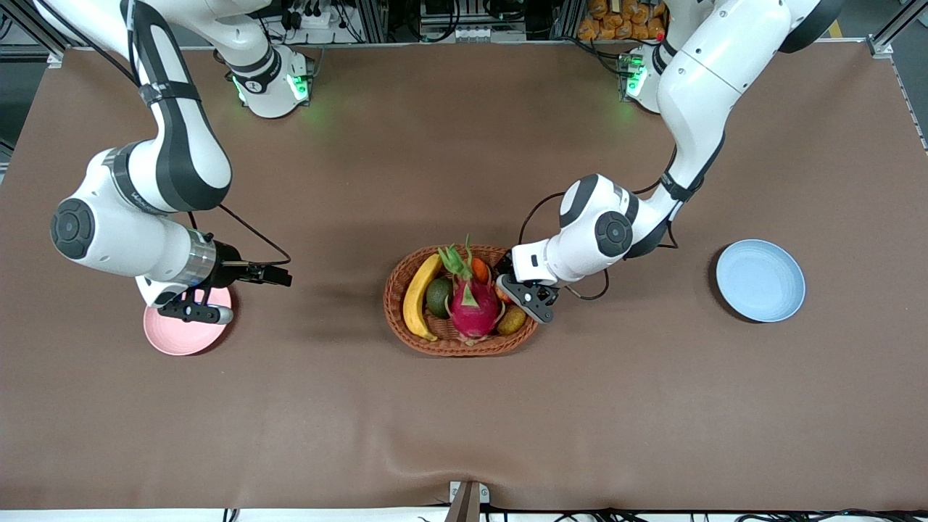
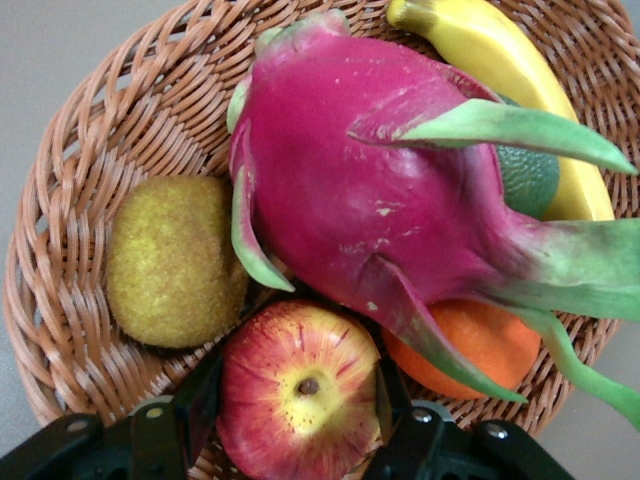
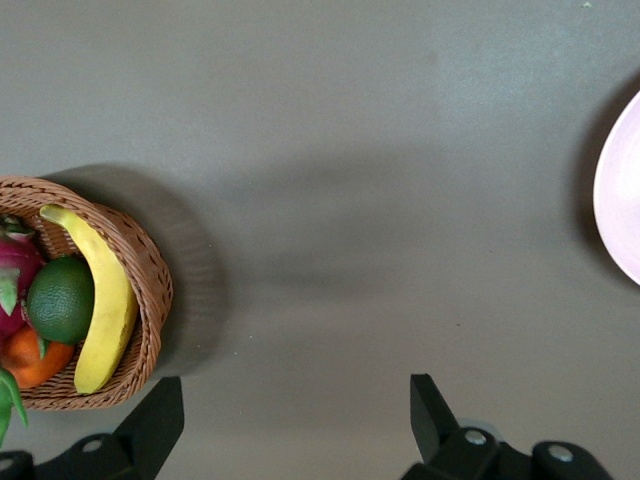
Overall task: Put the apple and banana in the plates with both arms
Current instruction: 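Lower the left gripper onto the red apple and close it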
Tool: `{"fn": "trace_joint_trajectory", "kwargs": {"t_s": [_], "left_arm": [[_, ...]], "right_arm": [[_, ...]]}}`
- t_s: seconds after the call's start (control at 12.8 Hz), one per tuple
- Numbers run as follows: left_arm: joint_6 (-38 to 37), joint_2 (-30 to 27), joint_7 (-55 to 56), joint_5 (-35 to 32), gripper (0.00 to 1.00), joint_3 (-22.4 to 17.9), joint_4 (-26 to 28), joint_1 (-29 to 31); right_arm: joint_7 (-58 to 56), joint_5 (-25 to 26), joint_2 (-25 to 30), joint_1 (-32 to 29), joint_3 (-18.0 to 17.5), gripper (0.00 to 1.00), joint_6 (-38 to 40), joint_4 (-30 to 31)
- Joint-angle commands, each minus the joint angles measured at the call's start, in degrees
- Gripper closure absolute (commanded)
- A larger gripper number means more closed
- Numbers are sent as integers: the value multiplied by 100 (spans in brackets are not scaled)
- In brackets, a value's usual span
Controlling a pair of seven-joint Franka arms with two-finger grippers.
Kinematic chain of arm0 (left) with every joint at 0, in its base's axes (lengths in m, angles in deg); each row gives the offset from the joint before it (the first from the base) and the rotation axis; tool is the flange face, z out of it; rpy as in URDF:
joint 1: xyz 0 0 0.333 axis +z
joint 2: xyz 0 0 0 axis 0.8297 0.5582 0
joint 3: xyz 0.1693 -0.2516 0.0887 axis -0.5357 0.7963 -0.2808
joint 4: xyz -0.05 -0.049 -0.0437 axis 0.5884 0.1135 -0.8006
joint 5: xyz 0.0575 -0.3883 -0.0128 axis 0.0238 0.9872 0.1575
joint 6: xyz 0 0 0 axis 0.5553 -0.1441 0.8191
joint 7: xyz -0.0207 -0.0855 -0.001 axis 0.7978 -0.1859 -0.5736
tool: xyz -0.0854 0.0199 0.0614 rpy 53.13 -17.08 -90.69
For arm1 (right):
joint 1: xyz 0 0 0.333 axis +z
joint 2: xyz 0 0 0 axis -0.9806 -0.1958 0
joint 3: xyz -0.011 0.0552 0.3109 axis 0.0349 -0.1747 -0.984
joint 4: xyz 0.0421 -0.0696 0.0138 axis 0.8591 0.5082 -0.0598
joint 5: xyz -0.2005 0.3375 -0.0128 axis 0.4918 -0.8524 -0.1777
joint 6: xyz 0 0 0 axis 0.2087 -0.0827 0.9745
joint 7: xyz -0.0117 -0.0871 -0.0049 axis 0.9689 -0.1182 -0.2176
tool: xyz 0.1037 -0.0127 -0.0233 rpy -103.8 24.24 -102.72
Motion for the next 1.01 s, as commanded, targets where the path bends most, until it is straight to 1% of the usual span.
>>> {"fn": "trace_joint_trajectory", "kwargs": {"t_s": [0.0,0.08,0.16,0.39,0.47,0.55,0.62,0.78,0.86,0.94], "left_arm": [[55,-45,60,-103,86,5,-23,41],[-180,-255,130,-94,87,14,-6,85],[-626,-457,235,-94,86,22,-40,103],[-1305,-994,675,-50,85,40,-32,120],[-1473,-1134,737,-15,81,40,-41,268],[-1622,-1275,781,2,83,66,-49,487],[-1806,-1442,842,142,84,101,-58,707],[-2236,-1750,1018,196,84,84,-15,1007],[-2491,-1856,992,187,84,84,20,1243],[-2546,-2022,923,178,83,84,212,1463]], "right_arm": [[84,-109,22,58,28,0,-39,34],[145,-109,14,67,28,0,-39,34],[276,-109,14,84,28,0,-47,34],[531,-109,14,181,28,0,-74,34],[654,-109,14,250,28,0,-83,25],[890,-109,14,329,28,0,-100,16],[1188,-100,-4,469,28,0,-135,-1],[1847,-74,-117,698,28,0,-319,-71],[2025,-74,-257,786,28,0,-337,-255],[2209,-74,-424,892,28,0,-338,-439]]}}
